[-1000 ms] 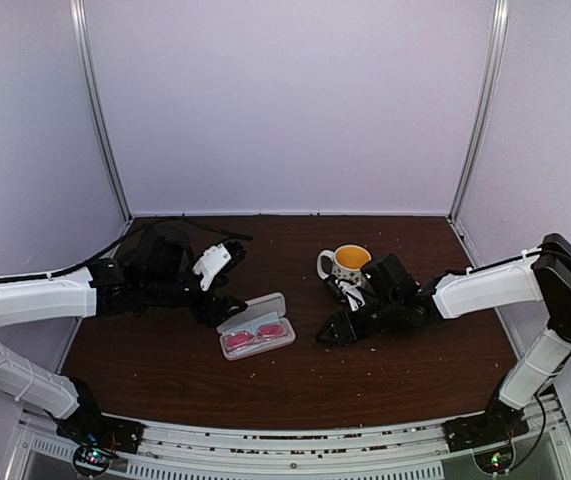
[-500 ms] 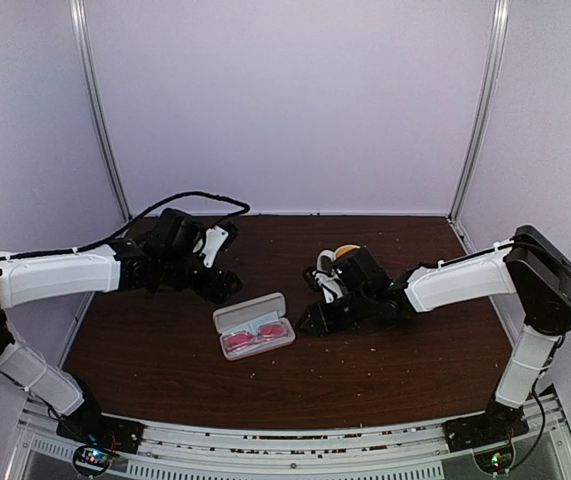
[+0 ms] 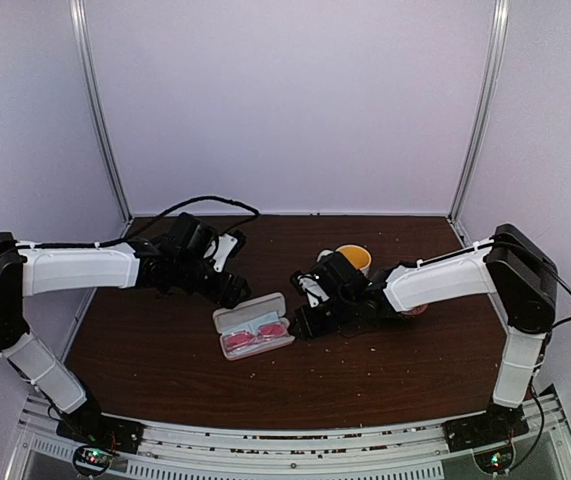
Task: Organize the sunglasses
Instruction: Close the case with sunglasses at the center of the board.
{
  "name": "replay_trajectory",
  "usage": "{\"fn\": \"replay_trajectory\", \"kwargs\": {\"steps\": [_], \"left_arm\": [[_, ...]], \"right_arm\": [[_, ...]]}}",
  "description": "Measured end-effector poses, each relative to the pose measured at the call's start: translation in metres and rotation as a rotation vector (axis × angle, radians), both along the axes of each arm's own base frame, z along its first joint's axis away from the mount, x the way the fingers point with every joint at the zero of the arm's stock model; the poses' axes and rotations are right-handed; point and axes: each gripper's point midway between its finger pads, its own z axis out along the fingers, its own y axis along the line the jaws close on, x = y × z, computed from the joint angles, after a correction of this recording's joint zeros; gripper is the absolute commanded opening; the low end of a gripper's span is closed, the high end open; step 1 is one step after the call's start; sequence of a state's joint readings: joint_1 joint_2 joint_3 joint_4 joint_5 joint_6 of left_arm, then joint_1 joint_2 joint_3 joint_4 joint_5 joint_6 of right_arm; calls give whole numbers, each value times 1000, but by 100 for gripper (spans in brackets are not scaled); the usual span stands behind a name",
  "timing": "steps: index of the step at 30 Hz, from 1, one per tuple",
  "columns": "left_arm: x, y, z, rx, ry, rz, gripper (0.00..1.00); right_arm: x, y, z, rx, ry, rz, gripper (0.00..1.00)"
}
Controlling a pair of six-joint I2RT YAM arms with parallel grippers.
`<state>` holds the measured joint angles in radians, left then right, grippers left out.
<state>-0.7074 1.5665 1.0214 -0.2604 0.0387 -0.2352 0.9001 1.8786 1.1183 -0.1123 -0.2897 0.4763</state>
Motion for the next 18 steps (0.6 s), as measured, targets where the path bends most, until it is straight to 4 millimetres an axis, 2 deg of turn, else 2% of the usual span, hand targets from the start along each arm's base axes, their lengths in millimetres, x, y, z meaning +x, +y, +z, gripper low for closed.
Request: {"fn": "replay_trajectory", "kwargs": {"steps": [10, 18], "left_arm": [[2, -5, 2, -26, -5, -4, 82], [1, -9, -15, -29, 46, 2, 74]], "right_arm": [[1, -4, -16, -62, 13, -9, 28], [2, -3, -19, -72, 19, -11, 27]]}}
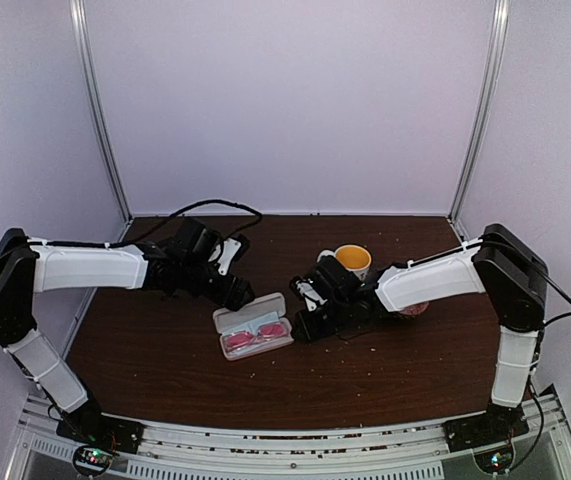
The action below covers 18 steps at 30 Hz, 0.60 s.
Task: Organize the sunglasses
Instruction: Close the case with sunglasses at the center of the board.
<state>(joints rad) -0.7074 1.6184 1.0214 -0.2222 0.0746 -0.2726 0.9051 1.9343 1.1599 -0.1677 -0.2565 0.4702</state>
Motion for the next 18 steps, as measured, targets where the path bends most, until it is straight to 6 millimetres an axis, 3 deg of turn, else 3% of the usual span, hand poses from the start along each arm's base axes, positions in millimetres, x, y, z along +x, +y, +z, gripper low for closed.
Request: {"fn": "replay_trajectory", "kwargs": {"steps": [10, 18], "left_arm": [[0, -8, -2, -45, 19, -2, 65], [-11, -7, -17, -68, 61, -8, 57]], "right_arm": [[0, 1, -1, 3, -1, 0, 24], [0, 6, -4, 20, 2, -12, 21]]}}
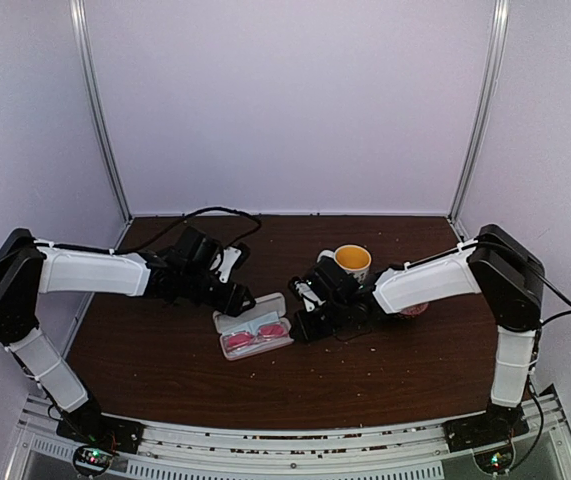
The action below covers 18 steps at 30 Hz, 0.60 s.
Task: Organize the sunglasses
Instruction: Close the case with sunglasses at the center of the board.
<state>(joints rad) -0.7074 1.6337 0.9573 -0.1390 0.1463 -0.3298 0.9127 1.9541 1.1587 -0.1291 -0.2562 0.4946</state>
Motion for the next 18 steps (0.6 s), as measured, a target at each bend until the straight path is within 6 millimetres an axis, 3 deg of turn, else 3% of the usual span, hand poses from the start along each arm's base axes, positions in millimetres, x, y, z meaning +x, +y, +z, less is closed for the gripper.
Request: {"fn": "replay_trajectory", "kwargs": {"steps": [18], "left_arm": [[-18, -9, -12, -105, 25, -58, 51]], "right_arm": [[3, 1, 0, 2, -18, -44, 11]]}}
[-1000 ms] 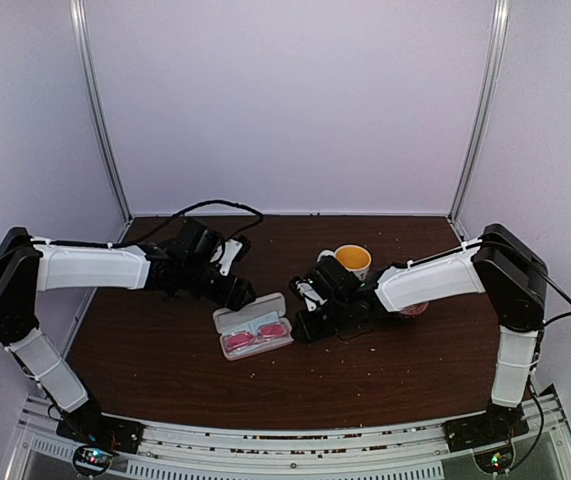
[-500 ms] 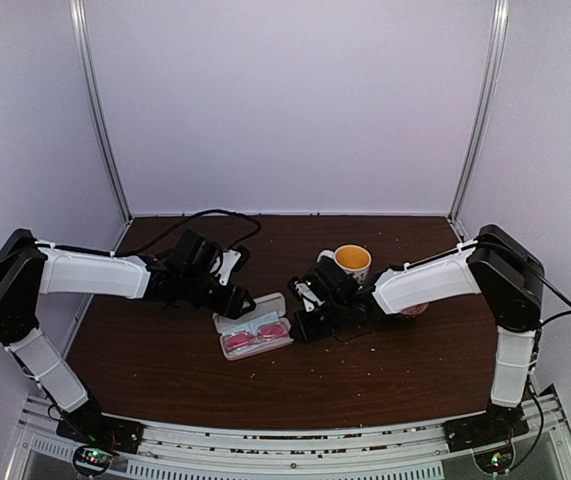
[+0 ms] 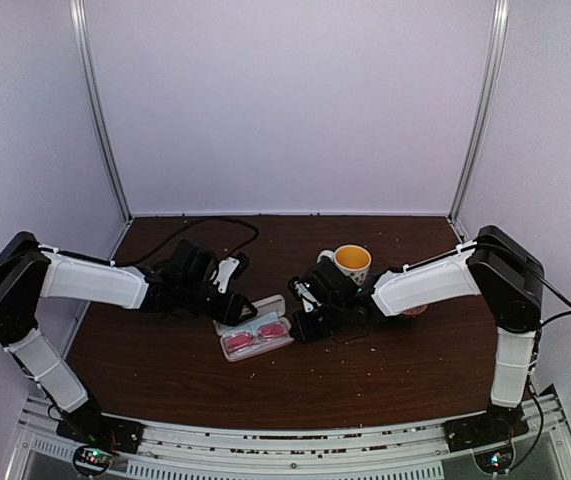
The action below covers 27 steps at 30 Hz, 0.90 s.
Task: Organize the sunglasses
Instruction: Close the case with sunglasses at the center of the board.
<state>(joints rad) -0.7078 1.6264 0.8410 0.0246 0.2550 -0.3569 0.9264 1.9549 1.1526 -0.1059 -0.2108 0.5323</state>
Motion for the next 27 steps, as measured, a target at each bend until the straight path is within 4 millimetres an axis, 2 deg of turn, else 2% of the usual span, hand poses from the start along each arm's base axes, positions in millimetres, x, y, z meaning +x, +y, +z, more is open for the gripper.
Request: {"fn": "replay_trajectory", "kwargs": {"steps": [3, 8, 27], "left_arm": [[-3, -2, -1, -12, -5, -14, 51], [-20, -6, -10, -8, -2, -54, 51], [-58, -32, -11, 107, -173, -107, 53]], "right_arm": [[0, 1, 0, 0, -4, -4, 10], [0, 1, 1, 3, -2, -16, 8], [4, -2, 0, -10, -15, -41, 4]]}}
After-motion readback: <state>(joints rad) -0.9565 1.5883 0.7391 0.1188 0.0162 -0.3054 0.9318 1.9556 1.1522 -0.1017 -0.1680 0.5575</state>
